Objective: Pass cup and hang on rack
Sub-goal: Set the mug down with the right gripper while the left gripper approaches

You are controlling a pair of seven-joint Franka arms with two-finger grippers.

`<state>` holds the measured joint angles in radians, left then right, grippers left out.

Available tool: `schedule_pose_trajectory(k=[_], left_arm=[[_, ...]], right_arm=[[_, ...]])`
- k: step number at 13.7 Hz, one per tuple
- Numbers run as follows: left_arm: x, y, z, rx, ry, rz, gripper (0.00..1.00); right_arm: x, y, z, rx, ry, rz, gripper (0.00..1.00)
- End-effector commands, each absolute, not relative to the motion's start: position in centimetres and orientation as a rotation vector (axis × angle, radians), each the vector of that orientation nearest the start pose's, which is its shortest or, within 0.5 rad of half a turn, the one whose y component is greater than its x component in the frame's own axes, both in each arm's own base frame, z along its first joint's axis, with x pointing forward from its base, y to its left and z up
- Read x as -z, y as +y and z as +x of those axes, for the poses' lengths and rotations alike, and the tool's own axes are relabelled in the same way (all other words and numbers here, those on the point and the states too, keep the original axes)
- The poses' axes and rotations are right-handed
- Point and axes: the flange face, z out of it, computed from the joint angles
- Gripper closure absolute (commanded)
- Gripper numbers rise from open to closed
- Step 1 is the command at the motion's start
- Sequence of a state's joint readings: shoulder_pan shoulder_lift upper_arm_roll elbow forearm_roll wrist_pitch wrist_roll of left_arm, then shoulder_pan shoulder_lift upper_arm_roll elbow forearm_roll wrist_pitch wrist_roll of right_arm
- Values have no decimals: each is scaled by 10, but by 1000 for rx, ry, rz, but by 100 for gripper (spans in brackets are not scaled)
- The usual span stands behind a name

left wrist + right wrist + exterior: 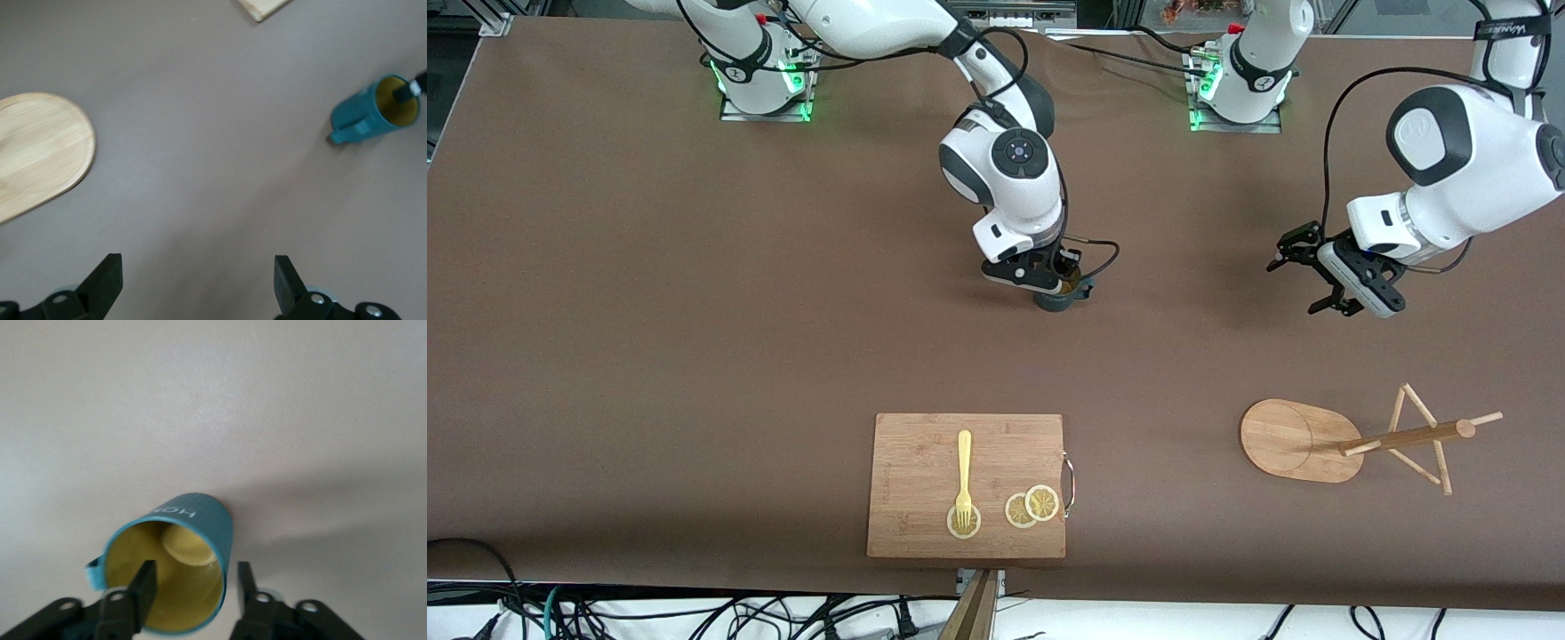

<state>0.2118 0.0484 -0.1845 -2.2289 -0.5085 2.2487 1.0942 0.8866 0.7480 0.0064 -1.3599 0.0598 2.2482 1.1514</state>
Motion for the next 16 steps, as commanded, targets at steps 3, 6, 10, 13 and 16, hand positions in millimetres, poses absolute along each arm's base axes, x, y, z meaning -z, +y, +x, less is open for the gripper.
schedule_pose_trajectory(k=[3, 6, 10, 13, 16], left_arm=[[-294, -7, 531, 510, 1670, -3225, 0], [-256, -13, 528, 589, 1896, -3163, 0], [-210, -49, 531, 730, 2126, -3122, 0], [-182, -69, 526, 869, 2275, -3048, 0], [-148, -81, 524, 1155, 2376, -2939, 0]], right_arm=[[-422, 515, 492, 46, 534, -3039, 0], [-460, 444, 520, 6, 618, -3145, 0], [-488, 317, 571, -142, 368, -3301, 0], [-522, 220, 584, -324, 138, -3305, 0], [-558, 179, 582, -308, 134, -3205, 0]])
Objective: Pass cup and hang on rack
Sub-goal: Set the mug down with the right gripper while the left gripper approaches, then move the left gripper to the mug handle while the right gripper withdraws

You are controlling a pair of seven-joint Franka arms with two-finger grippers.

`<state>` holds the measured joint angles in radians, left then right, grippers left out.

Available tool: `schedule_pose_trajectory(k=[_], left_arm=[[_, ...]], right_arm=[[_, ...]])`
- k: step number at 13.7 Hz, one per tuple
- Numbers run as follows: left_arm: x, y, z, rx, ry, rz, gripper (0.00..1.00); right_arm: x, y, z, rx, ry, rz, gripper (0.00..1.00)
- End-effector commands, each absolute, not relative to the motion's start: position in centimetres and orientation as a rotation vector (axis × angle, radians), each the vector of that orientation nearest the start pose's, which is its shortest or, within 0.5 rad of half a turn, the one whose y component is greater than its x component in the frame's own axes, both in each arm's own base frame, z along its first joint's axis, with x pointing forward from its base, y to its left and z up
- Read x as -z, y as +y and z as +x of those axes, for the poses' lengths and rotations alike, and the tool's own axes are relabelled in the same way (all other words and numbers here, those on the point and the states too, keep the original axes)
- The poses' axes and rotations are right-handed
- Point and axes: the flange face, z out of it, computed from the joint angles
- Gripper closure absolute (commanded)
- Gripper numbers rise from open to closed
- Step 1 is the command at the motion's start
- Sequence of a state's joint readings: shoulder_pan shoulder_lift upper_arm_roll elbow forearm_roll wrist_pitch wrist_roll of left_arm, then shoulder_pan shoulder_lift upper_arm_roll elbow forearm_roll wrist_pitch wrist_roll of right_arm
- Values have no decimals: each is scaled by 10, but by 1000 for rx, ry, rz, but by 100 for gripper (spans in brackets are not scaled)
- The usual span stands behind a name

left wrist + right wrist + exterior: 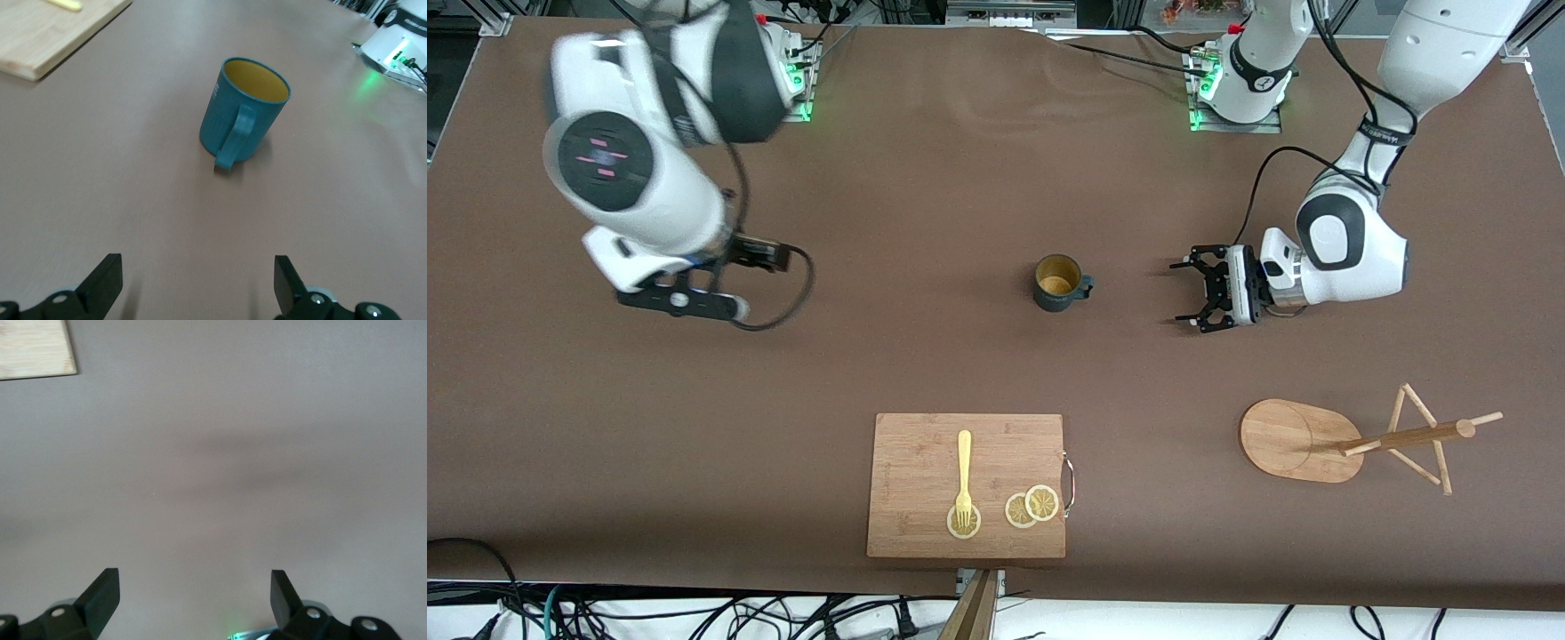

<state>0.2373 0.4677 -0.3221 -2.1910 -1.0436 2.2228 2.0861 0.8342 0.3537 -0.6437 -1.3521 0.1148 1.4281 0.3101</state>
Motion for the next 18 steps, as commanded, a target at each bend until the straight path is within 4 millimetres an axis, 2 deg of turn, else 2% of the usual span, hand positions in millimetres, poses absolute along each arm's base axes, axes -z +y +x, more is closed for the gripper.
schedule_pose_trajectory(k=[1, 2, 3, 5, 7, 9, 12, 14, 16, 18], left_arm=[[-145, -89, 526, -716, -1383, 1702, 0], [-144, -92, 529, -733, -1371, 1682, 0], [-145, -98, 532, -742, -1373, 1666, 0], [-139, -105, 536, -787, -1387, 1614, 0], [-128, -105, 538, -830, -1378, 1556, 0], [-116, -111, 538, -864, -1358, 1508, 0], [-121, -134, 536, -924, -1338, 1456, 0], [-123, -142, 533, -933, -1314, 1448, 0], [-119, -146, 530, -923, -1313, 1443, 0], [-114, -149, 525, -912, -1307, 1439, 0]], right_arm=[[-557, 177, 582, -317, 100, -3203, 0], [-557, 172, 582, -334, 65, -3213, 0], [-556, 151, 581, -399, 85, -3209, 0], [-555, 112, 587, -437, 3, -3184, 0], [-553, 93, 589, -462, -67, -3164, 0], [-547, 77, 582, -555, -111, -3131, 0], [-534, 55, 564, -601, -140, -3038, 0], [-532, 42, 553, -560, -171, -3076, 0], [-532, 29, 543, -449, -162, -3084, 0], [-532, 0, 534, -276, -84, -3098, 0]])
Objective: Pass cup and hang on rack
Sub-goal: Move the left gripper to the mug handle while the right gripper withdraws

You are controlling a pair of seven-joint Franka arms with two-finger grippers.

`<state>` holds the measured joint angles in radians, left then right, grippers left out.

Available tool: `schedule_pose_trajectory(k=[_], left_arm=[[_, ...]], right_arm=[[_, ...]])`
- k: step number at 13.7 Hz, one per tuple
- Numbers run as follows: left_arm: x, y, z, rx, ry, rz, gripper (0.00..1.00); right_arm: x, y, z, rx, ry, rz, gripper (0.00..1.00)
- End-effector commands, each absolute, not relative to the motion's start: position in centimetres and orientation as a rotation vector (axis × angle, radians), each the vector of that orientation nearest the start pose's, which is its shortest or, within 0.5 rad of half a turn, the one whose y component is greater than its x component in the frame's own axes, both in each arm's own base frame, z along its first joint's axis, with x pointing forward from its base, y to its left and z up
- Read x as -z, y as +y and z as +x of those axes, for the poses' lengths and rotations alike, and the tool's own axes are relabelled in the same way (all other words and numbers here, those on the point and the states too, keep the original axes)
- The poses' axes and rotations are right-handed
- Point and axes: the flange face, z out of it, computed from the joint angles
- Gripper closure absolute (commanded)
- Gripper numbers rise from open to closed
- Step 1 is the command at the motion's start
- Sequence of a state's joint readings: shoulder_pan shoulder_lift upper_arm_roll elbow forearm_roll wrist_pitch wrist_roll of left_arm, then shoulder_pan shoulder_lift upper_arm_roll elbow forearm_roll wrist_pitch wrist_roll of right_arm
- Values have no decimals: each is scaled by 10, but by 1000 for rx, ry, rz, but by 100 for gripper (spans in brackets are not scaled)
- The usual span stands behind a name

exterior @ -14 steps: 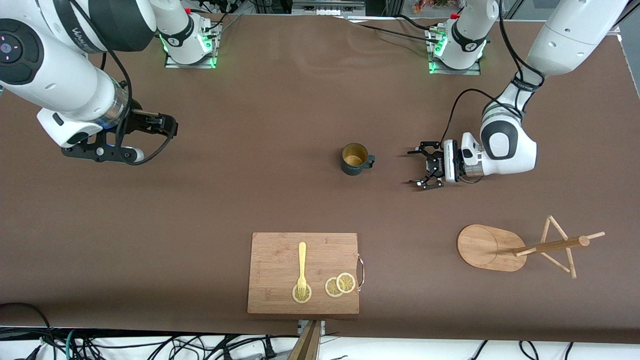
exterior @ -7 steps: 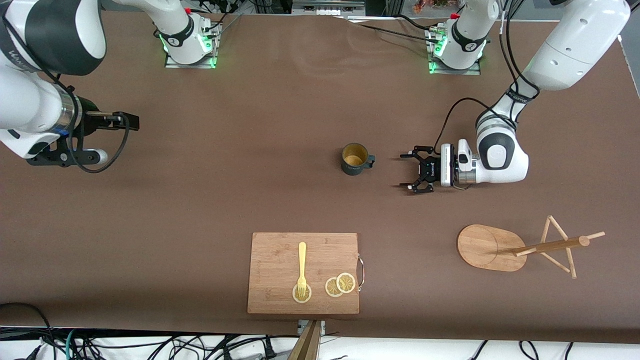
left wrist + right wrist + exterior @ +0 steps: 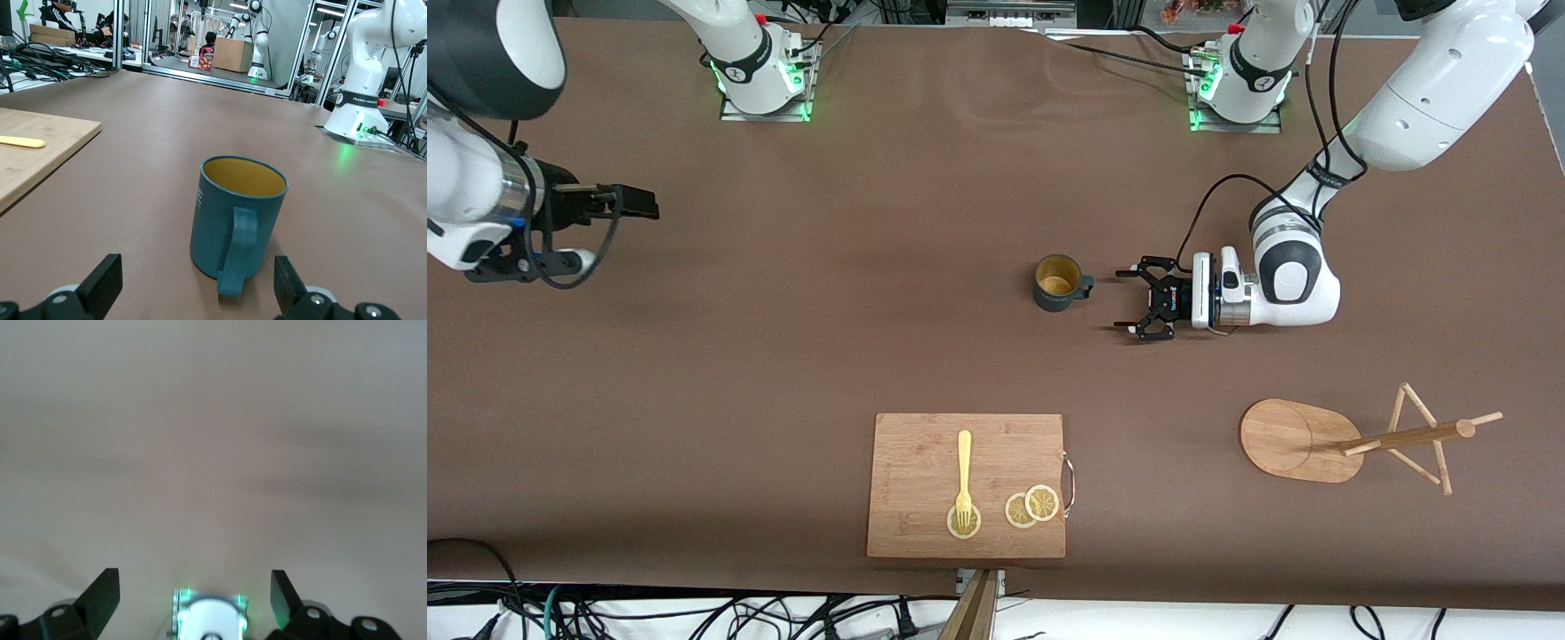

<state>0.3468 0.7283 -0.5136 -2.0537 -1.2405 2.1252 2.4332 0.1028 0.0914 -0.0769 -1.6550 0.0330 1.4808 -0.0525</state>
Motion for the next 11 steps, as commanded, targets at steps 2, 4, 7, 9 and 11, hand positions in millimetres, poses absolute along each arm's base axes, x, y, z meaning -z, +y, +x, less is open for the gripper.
schedule_pose_trajectory(k=[2, 4, 7, 9, 11], left_arm=[[-104, -163, 513, -887, -1296, 1421, 0], [-94, -175, 503, -908, -1259, 1416, 0], [-93, -181, 498, -910, -1279, 1400, 0], [-85, -189, 493, -909, -1285, 1386, 0], [-79, -196, 488, -955, -1292, 1371, 0]], right_arm=[[-538, -19, 542, -179, -20, -3101, 0], [-566, -25, 552, 63, -2, -3119, 0], [-571, -32, 549, -25, -8, -3135, 0], [-572, -32, 548, -52, -3, -3129, 0], [-578, -31, 551, -28, -3, -3128, 0]])
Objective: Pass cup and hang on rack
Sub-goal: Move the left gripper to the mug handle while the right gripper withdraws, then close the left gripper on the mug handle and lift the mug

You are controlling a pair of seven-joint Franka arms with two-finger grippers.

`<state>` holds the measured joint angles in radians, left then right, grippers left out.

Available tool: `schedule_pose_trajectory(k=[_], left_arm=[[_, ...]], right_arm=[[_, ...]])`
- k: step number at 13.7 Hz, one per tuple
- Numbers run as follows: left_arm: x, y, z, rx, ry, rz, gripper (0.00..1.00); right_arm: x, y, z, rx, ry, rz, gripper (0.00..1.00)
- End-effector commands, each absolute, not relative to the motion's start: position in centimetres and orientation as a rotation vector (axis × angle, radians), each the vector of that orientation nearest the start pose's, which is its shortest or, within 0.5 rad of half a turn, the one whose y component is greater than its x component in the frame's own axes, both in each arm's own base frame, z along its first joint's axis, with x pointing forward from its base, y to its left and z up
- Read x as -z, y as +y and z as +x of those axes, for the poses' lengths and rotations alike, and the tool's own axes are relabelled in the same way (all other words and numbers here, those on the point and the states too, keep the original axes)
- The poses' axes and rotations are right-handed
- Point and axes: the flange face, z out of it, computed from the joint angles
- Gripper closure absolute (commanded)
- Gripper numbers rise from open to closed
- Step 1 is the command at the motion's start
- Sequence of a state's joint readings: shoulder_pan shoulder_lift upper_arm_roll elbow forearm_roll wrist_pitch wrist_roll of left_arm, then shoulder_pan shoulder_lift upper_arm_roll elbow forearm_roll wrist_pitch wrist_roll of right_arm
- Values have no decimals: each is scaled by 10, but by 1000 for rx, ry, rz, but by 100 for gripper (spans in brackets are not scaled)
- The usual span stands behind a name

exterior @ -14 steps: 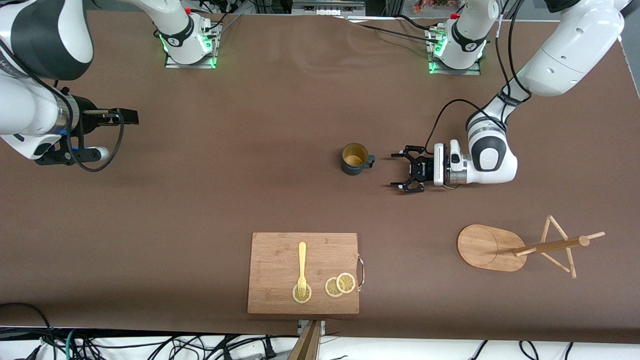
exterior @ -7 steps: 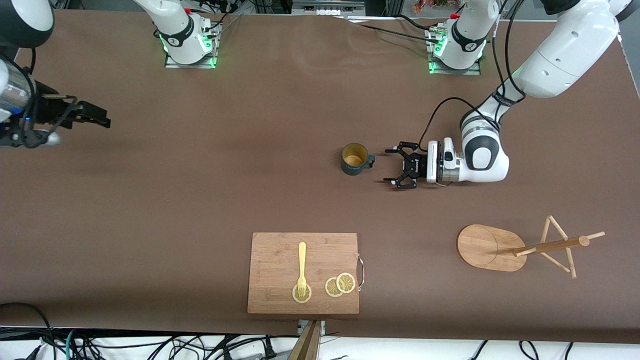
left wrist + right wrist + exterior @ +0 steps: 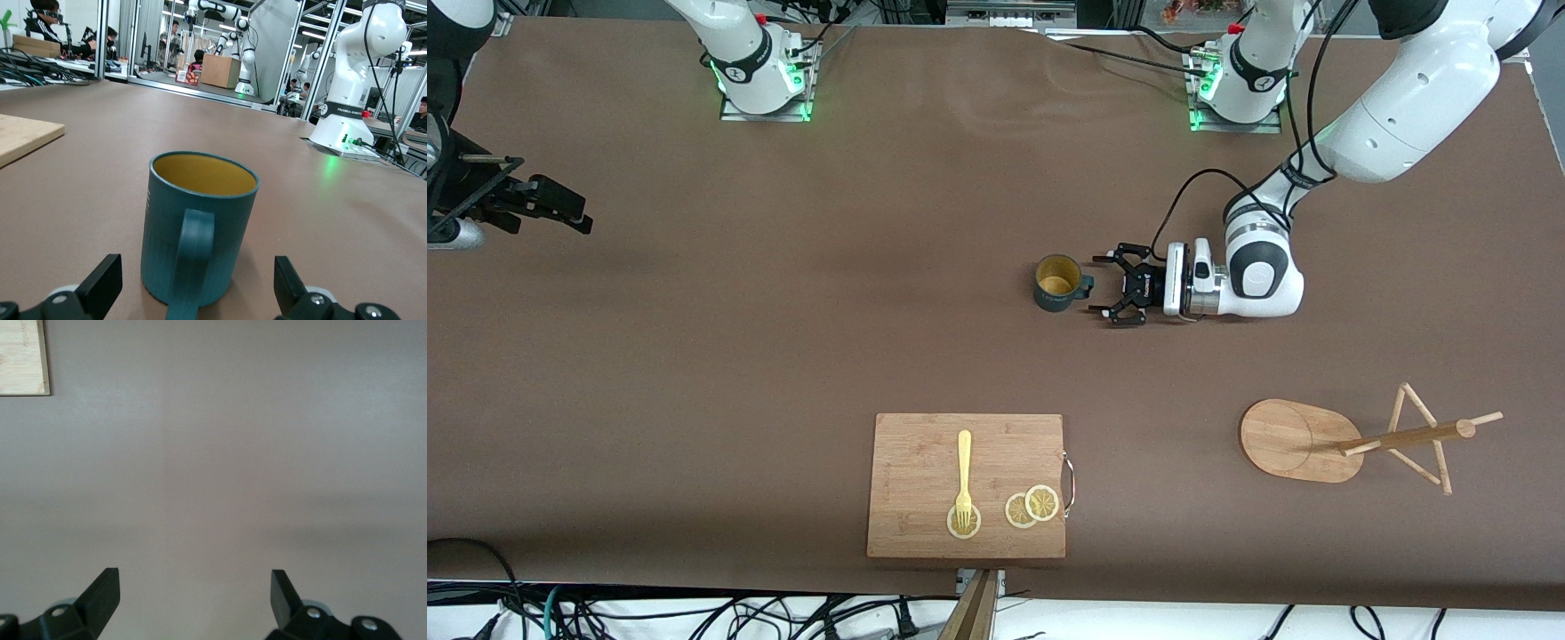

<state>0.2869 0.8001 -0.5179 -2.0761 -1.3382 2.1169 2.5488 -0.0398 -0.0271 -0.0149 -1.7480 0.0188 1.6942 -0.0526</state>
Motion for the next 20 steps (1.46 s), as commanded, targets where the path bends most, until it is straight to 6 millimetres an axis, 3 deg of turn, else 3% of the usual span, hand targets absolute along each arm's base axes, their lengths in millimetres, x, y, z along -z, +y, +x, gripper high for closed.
schedule_pose_trajectory(k=[1, 3, 6, 10, 11, 13, 16, 20], left_arm=[[-78, -197, 487, -955, -1294, 1367, 0], [-77, -196, 486, -957, -1301, 1365, 0], [-76, -198, 486, -954, -1304, 1365, 34], [-76, -193, 487, -957, -1308, 1366, 93], [-76, -190, 488, -958, -1312, 1366, 100], [-81, -180, 494, -974, -1311, 1375, 100], [-112, -147, 505, -1023, -1327, 1402, 100], [-163, -80, 495, -978, -1328, 1473, 100]], right_arm=[[-576, -31, 553, -32, -2, -3125, 0], [-577, -31, 554, -39, 15, -3123, 0], [-576, -31, 554, -41, 3, -3121, 0], [-575, -35, 553, -55, 8, -3120, 0], [-575, -35, 551, -74, 3, -3119, 0], [-575, -35, 550, -79, 5, -3119, 0], [-575, -35, 551, -77, 5, -3119, 0], [-578, -28, 550, -72, -11, -3118, 0]])
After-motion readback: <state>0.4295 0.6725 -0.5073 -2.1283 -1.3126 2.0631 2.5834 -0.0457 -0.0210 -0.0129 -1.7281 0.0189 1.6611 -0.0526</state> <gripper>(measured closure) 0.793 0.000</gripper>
